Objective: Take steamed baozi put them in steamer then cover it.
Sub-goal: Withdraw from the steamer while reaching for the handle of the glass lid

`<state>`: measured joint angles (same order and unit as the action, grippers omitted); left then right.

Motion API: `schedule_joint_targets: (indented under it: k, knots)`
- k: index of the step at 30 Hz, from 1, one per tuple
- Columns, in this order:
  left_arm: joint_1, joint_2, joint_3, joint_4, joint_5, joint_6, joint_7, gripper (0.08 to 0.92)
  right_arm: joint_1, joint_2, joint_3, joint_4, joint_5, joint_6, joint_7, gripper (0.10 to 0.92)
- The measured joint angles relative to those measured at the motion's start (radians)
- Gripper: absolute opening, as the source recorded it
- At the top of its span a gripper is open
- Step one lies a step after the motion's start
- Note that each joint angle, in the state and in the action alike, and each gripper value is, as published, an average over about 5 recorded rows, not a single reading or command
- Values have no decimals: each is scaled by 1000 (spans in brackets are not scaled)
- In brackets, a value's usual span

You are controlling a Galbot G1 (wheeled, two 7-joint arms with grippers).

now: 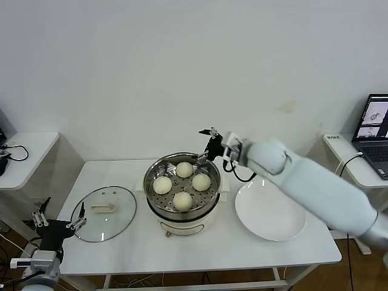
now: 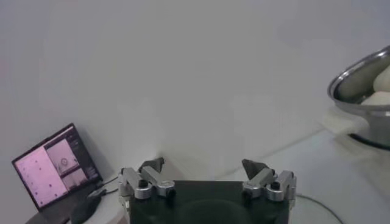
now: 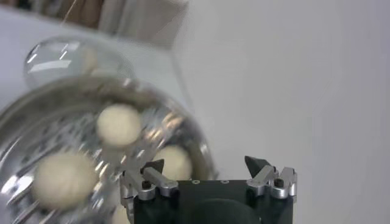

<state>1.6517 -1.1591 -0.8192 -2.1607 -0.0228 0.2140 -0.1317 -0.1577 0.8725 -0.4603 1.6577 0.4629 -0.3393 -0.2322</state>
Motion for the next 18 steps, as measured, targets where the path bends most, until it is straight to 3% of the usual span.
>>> schedule_joint_targets:
  k: [10,18]
  knots:
    - [-17,-20,29,60,69,-69,-20,823,-527,113,500,85,-178,308,100,823]
    - [-35,6,21,146,364,-135,-15,823,-903,280,861,165,-242,441,106,823]
